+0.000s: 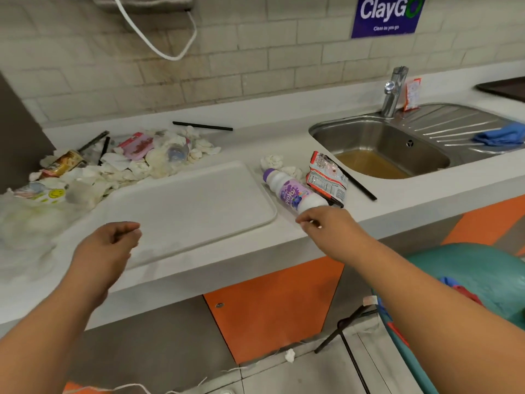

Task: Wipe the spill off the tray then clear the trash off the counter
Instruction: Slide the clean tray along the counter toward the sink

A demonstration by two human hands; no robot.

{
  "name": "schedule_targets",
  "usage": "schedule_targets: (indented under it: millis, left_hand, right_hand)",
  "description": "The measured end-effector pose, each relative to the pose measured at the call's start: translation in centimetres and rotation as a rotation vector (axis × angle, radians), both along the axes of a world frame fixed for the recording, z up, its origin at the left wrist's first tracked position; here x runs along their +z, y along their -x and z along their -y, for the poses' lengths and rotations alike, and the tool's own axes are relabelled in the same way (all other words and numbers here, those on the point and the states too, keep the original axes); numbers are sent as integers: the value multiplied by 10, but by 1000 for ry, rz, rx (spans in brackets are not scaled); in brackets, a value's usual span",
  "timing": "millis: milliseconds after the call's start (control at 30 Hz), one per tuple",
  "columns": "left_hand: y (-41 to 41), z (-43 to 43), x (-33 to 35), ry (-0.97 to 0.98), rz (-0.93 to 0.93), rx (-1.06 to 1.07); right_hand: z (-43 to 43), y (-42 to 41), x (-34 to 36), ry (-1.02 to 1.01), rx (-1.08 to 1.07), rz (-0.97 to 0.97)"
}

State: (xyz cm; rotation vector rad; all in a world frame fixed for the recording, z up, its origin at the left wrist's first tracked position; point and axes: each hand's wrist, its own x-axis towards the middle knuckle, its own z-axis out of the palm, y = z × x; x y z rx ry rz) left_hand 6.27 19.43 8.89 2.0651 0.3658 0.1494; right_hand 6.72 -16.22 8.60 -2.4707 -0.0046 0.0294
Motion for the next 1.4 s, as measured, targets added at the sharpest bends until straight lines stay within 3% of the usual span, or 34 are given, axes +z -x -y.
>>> schedule_targets:
  millis: [233,400,667,833,1000,1200,1400]
  left_hand:
    - [-4,-17,-8,-251,-69,101]
    - [-5,-35,-20,-260,-122,173]
    - [-13,-56,-31,-141,-203,181]
    - [-19,-62,-34,-246,-251,212]
    - [-25,-68,-34,-255,-292,207]
    - [-23,-70,-36,-220,-279,238]
    - [-14,-65,-39,-212,-150,279]
  right_hand:
    - [-59,-40,-4,345,130,-103]
    - [-74,-54,-20,446,137,-174]
    - [-83,-67,-29,446,60,-199]
    - [-86,-73,-23,313,13,-290]
    - [-92,-74,-16,129,-71,-406]
    - [-91,-69,-8,-155,-164,-412]
    - [-86,-60,-7,-141,-166,-411]
